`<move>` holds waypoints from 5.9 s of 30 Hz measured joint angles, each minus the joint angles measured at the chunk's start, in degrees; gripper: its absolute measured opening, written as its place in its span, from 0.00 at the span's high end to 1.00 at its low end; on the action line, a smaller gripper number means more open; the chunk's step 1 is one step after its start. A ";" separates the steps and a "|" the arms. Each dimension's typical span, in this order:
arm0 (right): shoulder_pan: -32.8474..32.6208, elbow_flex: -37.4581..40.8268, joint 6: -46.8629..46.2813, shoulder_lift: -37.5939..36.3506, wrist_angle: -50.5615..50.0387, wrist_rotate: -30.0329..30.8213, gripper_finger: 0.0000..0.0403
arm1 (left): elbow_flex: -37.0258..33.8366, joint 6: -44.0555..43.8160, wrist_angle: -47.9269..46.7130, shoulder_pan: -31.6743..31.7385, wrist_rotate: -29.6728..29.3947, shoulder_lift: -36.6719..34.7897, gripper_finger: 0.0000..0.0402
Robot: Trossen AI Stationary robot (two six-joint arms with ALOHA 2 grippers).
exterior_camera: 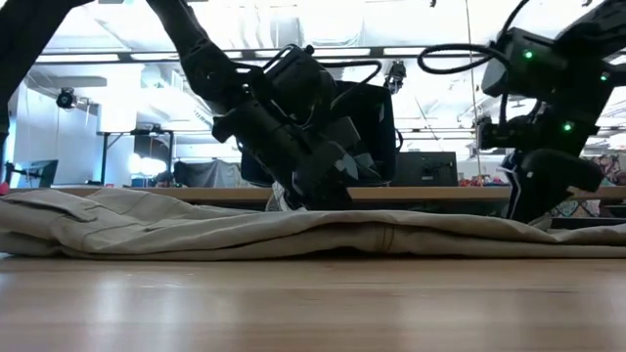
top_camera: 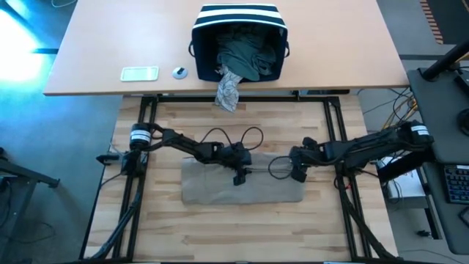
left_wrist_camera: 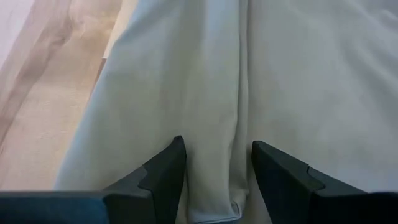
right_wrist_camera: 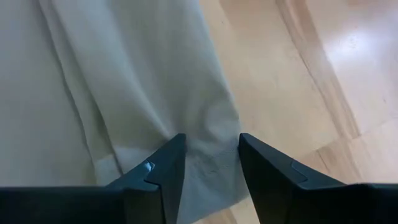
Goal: Fold Laundry from Bin
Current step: Fold the brown shorts from the blue laundry basket
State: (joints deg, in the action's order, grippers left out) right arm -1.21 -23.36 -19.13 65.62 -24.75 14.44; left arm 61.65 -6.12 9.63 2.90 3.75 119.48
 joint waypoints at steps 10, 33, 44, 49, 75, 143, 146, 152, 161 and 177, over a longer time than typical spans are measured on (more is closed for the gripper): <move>0.11 -6.55 5.97 -0.29 -8.66 6.97 0.62 | -0.96 0.37 -7.66 0.22 0.34 -7.85 0.57; 0.46 -8.88 14.51 14.34 4.89 1.91 0.61 | -11.87 0.40 0.99 3.94 -10.02 -12.09 0.57; 11.31 -11.83 30.87 10.94 1.09 15.31 0.60 | -11.15 -7.13 -1.73 3.11 -4.93 -12.87 0.57; 13.93 -14.46 31.59 5.73 -0.10 15.66 0.61 | -10.23 -6.71 -3.31 2.53 -3.58 -23.54 0.57; 14.85 -13.02 34.25 17.53 17.40 1.71 0.64 | -21.67 -19.34 -12.52 -15.97 -3.38 -31.45 0.57; -49.42 -60.26 -43.29 45.04 -17.87 27.62 0.64 | 16.68 -63.62 -59.90 -45.55 -49.25 1.61 0.68; -49.44 -60.23 -42.75 48.49 -14.20 27.19 0.64 | 15.20 -68.98 -60.00 -45.16 -49.87 1.36 0.85; -47.72 -60.23 -44.30 55.55 -13.07 26.58 0.64 | 13.43 -73.68 -59.04 -44.88 -50.25 -0.35 0.95; -41.38 -60.05 -38.02 55.74 -8.28 31.59 0.64 | 7.38 -73.91 -55.72 -45.23 -49.04 -6.32 0.98; -36.65 -59.44 -35.31 55.52 7.79 26.65 0.77 | -4.92 -71.06 -39.74 -45.27 -45.93 -16.31 0.98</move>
State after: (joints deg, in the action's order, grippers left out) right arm -37.87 -82.81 -54.43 121.14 -16.96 41.09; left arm 56.73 -77.18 -30.10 -42.37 -42.18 103.18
